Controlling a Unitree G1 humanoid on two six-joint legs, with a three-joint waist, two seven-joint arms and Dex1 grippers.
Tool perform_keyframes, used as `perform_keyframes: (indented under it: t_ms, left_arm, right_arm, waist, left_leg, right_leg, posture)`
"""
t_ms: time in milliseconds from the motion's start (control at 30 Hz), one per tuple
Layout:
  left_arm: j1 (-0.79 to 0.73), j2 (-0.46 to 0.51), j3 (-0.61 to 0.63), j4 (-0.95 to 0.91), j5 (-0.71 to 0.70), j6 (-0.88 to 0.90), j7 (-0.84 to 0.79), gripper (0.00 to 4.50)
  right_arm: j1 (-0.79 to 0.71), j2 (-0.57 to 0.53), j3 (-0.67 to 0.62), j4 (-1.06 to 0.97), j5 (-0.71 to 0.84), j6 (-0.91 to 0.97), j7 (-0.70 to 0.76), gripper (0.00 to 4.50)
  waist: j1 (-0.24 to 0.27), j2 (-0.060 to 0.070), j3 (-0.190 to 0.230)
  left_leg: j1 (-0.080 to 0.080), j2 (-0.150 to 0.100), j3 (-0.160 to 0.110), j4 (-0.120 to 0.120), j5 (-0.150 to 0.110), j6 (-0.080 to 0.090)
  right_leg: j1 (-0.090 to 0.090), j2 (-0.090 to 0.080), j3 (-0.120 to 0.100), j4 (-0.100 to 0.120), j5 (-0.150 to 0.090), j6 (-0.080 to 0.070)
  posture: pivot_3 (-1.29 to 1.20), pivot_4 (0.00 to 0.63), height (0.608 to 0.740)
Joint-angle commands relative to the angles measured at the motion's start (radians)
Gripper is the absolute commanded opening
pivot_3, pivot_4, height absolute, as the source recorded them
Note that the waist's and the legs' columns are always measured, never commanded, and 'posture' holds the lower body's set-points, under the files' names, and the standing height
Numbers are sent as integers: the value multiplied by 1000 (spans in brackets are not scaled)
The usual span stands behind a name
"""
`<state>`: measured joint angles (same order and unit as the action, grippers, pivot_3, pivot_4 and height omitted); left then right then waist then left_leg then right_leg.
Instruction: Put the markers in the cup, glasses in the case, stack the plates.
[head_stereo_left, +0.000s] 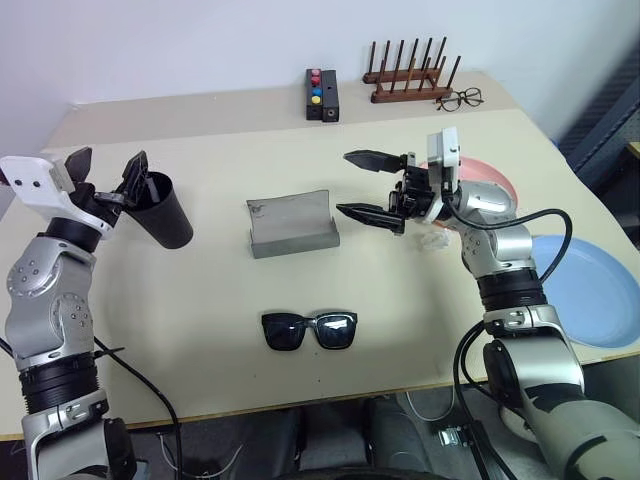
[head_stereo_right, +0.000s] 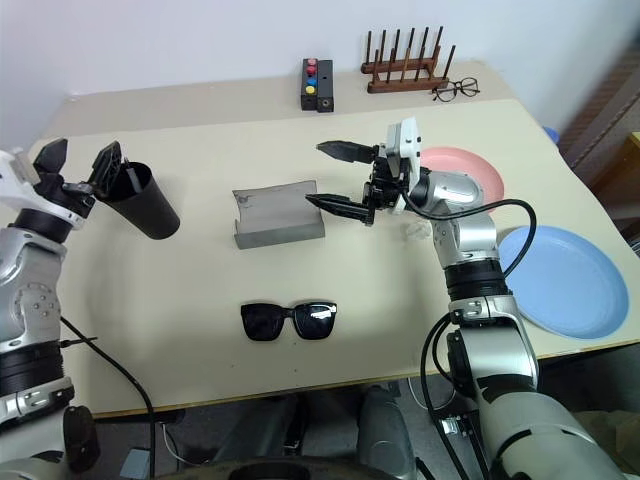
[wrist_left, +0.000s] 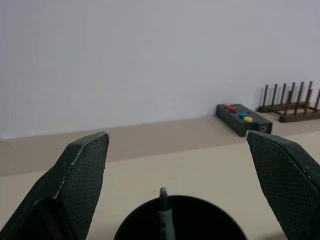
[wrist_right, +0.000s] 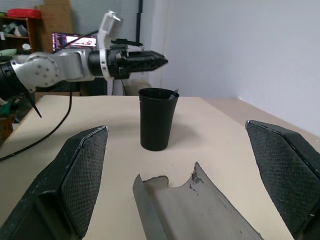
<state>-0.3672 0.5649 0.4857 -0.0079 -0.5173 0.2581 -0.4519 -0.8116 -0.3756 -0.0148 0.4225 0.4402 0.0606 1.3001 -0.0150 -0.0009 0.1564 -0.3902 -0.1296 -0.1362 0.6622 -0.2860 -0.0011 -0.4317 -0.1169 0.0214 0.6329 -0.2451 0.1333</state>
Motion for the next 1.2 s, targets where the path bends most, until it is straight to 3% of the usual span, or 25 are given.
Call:
perform_keyframes:
  t_ms: [33,167,267,433,567,700,833,1200]
  left_arm:
    - [-43,54,9,-74,-82,67,-49,4461]
    - [-21,147,-121,-195,-257,306,-269,4461]
    - [-13,227,-242,-211,-254,365,-440,4461]
    - [-131,232,-426,-32,-101,263,-607,4461]
    - [-324,120,-581,349,121,27,-674,4461]
    - [-471,37,-644,655,250,-158,-745,4461]
    - [-563,-9,-673,847,324,-266,-827,4461]
    - [-654,2,-632,973,365,-313,-1016,4461]
  right_arm:
    - [-5,-25,-6,-57,-17,1,-27,4500]
    - [47,-75,3,-116,-48,37,-60,4500]
    - [81,-100,-3,-147,-48,58,-74,4500]
    - [123,-109,-7,-173,-64,48,-119,4500]
    - [178,-114,-17,-235,-70,44,-170,4500]
    - [225,-127,-33,-311,-57,58,-210,4500]
    - [262,-140,-43,-368,-47,72,-238,4500]
    - [295,-137,-39,-402,-59,64,-294,4500]
  waist:
    - [0,0,0]
    - [2,0,0]
    - [-2,1,0]
    - [-2,2,1]
    - [7,2,1]
    - [4,1,2]
    - [-4,0,2]
    - [1,-1,3]
  left_leg:
    - [0,0,0,0,0,0]
    - [-1,0,0,0,0,1]
    - [-1,-1,0,0,0,1]
    - [0,0,1,-1,0,0]
    - [-1,0,1,0,0,0]
    - [-1,-1,0,0,0,1]
    - [-2,-1,1,0,0,1]
    - [-3,-1,1,1,0,1]
  right_leg:
    - [0,0,0,0,0,0]
    - [0,0,0,0,0,0]
    - [0,0,1,0,0,0]
    - [-2,1,1,1,0,0]
    - [-1,1,0,0,0,0]
    - [-1,0,-1,-1,0,0]
    - [-3,0,-1,0,0,0]
    - [-3,0,-1,1,0,0]
  posture:
    - [0,150,740]
    - [0,150,740]
    - [0,150,740]
    - [0,150,740]
    - [0,150,740]
    - [0,150,740]
    - [0,150,740]
    - [0,150,740]
